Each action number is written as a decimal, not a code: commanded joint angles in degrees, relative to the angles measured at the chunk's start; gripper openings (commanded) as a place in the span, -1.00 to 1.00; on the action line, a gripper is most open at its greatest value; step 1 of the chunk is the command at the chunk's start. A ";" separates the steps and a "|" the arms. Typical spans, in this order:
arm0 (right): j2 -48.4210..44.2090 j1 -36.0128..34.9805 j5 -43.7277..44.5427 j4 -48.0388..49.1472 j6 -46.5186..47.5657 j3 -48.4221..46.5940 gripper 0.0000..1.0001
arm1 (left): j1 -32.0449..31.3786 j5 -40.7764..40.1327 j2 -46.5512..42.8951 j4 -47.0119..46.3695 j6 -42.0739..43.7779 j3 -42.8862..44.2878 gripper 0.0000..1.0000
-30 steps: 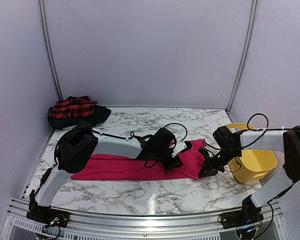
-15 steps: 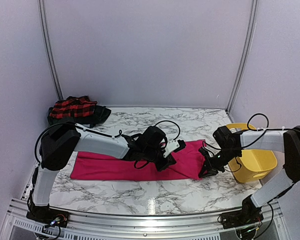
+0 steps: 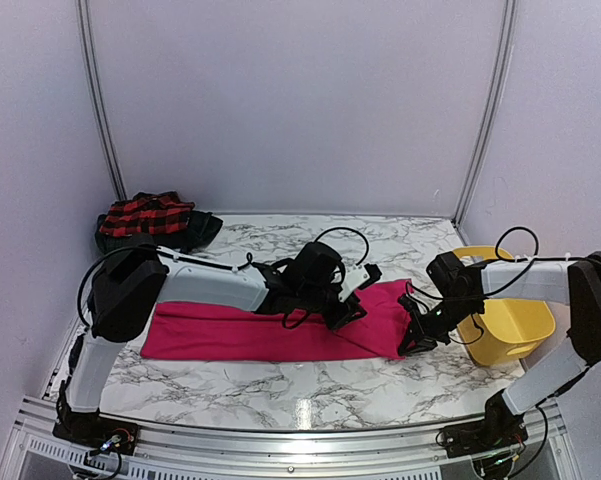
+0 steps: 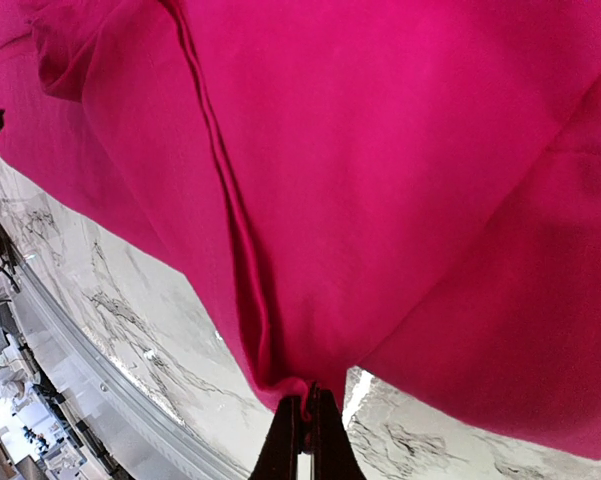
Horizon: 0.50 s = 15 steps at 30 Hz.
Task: Fold and stack the mixed laundry pile
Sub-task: Adjust the rectangle-folded T-shirt at the center of the board.
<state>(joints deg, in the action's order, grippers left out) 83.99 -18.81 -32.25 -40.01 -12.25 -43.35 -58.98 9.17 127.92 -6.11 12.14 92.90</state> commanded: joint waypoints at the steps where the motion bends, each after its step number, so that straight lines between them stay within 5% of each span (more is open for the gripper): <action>1: -1.19 -0.35 0.43 -0.29 -0.58 -0.12 -1.00 | -0.08 -1.71 3.98 3.42 -1.06 3.15 -0.24; 9: -1.19 -0.35 0.34 -0.29 -0.43 -0.01 -1.00 | 0.62 -1.27 9.31 5.70 -2.53 7.09 -0.26; 15: -1.02 -0.35 0.19 -0.16 -0.23 0.31 -1.00 | 0.61 2.50 9.61 5.85 -2.21 7.42 -0.62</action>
<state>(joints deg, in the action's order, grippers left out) 83.99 -18.90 -32.27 -39.99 -12.25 -43.31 -58.65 8.97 136.90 -2.20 9.91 98.98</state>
